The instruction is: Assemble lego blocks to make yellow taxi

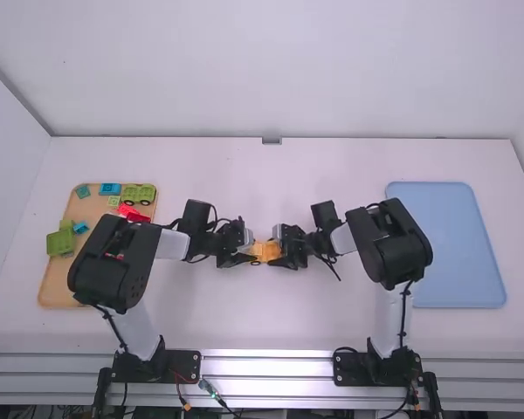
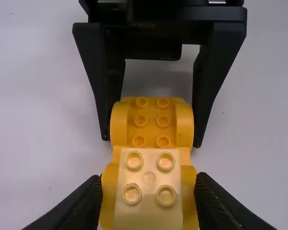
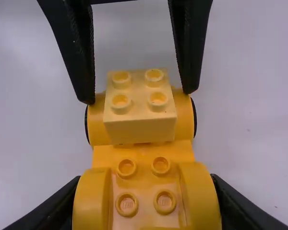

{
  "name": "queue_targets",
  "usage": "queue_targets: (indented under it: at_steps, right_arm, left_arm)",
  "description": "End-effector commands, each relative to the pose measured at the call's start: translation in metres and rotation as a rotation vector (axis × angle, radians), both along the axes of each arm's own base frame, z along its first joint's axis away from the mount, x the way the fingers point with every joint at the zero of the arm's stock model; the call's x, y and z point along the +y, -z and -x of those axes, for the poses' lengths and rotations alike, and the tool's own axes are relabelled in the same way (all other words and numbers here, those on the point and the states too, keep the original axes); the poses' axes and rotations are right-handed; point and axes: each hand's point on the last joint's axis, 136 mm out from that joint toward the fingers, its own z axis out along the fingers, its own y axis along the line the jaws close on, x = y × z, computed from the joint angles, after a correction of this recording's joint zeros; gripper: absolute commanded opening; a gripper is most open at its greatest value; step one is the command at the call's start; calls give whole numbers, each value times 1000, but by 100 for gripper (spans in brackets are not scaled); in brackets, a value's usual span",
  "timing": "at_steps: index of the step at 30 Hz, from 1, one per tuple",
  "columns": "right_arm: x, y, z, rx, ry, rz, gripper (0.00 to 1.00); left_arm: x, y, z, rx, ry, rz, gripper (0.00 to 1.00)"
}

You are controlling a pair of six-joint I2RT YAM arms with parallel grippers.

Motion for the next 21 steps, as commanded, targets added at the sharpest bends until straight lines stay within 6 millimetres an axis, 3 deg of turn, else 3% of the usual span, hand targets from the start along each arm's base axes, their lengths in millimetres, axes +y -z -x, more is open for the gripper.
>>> queue_targets:
  at_steps: [1, 4, 9, 10, 12, 13, 18, 21]
  right_arm:
    - [-1, 7, 8, 37, -2, 10, 58]
    - [-2, 7, 8, 37, -1, 10, 58]
    - [-2, 8, 8, 35, 1, 14, 58]
    - [-2, 8, 8, 35, 2, 15, 58]
    - [-2, 8, 7, 34, 2, 15, 58]
    - [-1, 7, 8, 33, -1, 12, 58]
    - [-2, 7, 8, 34, 0, 13, 63]
    - [-1, 7, 8, 34, -2, 12, 63]
  left_arm:
    - [4, 11, 3, 21, -18, -43, 52]
    - [-1, 3, 2, 3, 1, -1, 53]
    - [1, -43, -2, -67, 41, 156, 59]
    - [3, -47, -4, -67, 29, 162, 54]
    - [7, -50, -8, -49, -6, 164, 13]
    - [9, -49, -9, -24, -26, 164, 2]
    - [-1, -39, 4, 21, 16, 150, 2]
    - [-6, -22, 5, 23, 17, 96, 2]
